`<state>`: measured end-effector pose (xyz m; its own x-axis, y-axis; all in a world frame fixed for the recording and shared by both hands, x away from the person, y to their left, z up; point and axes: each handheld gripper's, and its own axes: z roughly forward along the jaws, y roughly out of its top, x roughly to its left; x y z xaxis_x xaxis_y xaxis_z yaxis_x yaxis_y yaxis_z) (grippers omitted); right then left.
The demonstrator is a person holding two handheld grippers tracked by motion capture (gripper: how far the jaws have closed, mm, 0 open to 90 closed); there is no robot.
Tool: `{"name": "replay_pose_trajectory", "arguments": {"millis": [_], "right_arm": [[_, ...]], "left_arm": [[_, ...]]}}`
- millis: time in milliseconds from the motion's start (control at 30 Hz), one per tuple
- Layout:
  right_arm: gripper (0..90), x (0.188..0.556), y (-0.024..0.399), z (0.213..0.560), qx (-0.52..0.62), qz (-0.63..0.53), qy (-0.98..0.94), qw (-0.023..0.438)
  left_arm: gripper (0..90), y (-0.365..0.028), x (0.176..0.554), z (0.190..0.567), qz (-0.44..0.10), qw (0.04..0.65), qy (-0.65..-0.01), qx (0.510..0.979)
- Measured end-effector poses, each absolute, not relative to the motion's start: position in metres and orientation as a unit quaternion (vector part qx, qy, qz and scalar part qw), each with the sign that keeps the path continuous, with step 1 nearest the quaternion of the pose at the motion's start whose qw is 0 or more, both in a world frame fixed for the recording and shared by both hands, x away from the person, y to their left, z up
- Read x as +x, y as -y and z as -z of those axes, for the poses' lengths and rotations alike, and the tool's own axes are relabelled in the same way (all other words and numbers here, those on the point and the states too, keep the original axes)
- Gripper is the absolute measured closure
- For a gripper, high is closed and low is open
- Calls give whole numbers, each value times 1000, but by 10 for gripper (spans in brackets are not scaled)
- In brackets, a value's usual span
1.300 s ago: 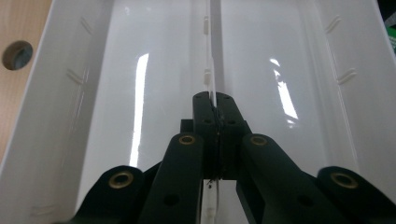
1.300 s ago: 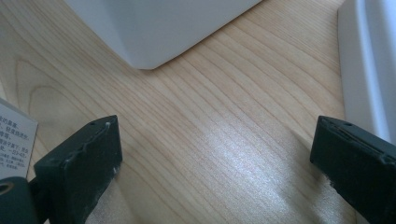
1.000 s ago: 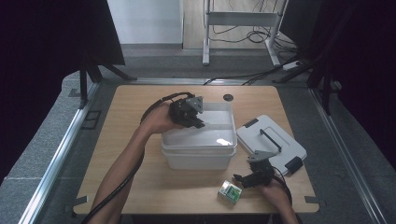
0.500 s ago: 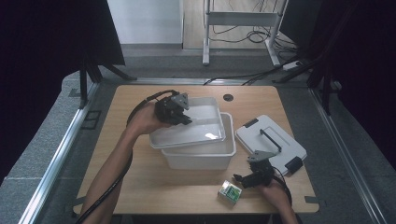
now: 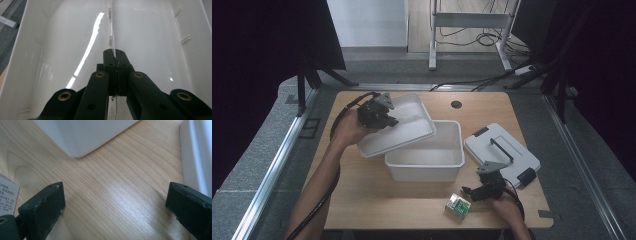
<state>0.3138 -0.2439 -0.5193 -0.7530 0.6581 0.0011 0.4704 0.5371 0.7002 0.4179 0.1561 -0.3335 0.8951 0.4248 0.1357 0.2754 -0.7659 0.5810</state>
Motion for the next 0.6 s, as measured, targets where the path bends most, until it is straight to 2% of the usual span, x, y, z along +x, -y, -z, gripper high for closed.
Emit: {"name": "replay_pose_trajectory", "arguments": {"millis": [600], "right_arm": [[20, 314, 244, 519, 325, -354, -867, 132]], "left_arm": [[891, -227, 416, 346, -161, 284, -309, 893]]}}
